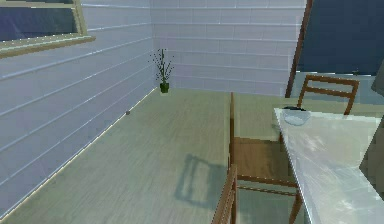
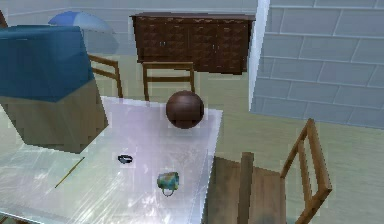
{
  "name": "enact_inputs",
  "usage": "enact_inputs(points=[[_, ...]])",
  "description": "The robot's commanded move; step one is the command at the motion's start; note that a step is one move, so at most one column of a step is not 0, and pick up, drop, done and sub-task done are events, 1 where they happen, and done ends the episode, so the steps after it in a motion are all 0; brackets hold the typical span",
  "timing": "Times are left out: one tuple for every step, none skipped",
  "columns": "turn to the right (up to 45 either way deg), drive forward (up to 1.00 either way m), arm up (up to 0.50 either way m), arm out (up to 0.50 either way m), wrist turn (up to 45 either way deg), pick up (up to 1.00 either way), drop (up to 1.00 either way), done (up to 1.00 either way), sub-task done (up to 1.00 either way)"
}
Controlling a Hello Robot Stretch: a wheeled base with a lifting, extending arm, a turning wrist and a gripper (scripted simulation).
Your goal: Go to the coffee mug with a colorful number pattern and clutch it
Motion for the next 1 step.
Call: enact_inputs(points=[[0.0,0.00,0.50,0.00,0.0,0.00,0.00,0.00,0.00]])
